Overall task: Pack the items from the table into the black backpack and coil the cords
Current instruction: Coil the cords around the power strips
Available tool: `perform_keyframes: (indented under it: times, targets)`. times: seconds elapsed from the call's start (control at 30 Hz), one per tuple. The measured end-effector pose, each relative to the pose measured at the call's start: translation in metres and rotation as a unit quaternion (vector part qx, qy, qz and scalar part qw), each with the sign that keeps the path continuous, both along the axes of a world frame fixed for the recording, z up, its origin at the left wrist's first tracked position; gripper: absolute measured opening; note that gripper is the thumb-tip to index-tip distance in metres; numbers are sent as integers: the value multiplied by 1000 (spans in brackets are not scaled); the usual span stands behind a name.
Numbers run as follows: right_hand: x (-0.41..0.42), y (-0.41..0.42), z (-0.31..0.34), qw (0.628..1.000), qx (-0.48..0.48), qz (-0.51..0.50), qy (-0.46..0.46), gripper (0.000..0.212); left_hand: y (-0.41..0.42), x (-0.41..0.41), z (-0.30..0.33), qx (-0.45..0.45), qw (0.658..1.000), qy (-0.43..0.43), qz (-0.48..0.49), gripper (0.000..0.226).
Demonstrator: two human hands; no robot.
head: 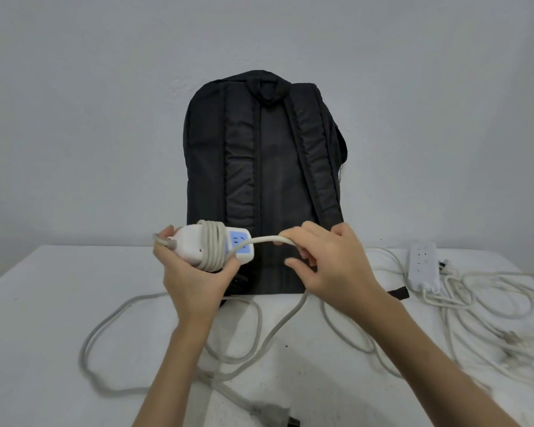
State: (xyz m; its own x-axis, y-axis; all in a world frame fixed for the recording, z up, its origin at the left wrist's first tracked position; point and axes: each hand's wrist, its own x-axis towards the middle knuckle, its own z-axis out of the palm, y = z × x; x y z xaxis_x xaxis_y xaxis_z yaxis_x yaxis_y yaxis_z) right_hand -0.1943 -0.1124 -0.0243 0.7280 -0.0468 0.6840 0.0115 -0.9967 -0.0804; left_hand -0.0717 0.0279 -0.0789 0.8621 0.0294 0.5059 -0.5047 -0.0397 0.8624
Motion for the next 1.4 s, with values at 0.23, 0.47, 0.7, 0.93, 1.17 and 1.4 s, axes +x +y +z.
perform_keyframes:
  times: [0.23, 0.47, 0.7, 0.93, 1.17, 1.4]
  targets:
    - [2, -45, -20, 989, 61, -136, 2, 48, 13, 8, 12, -7, 1000, 19, 23, 95]
    - [-5, -70, 4, 758, 643, 106, 22, 9, 28, 25, 16, -1, 997, 77, 18, 91]
    - [9, -85, -1, 866, 498, 40, -3, 7, 37, 28, 23, -27, 981, 144, -124, 96]
    - [32, -90, -26, 930, 336, -139, -60, 16, 25, 9, 31, -66, 928, 174, -322, 78]
    - [41, -42, -105, 978, 19, -176, -108, 48, 11, 2, 30, -229, 905, 208, -293, 64]
    - [32, 25, -144, 994, -28, -49, -94, 52, -6, 5, 3, -320, 900, 282, -86, 54]
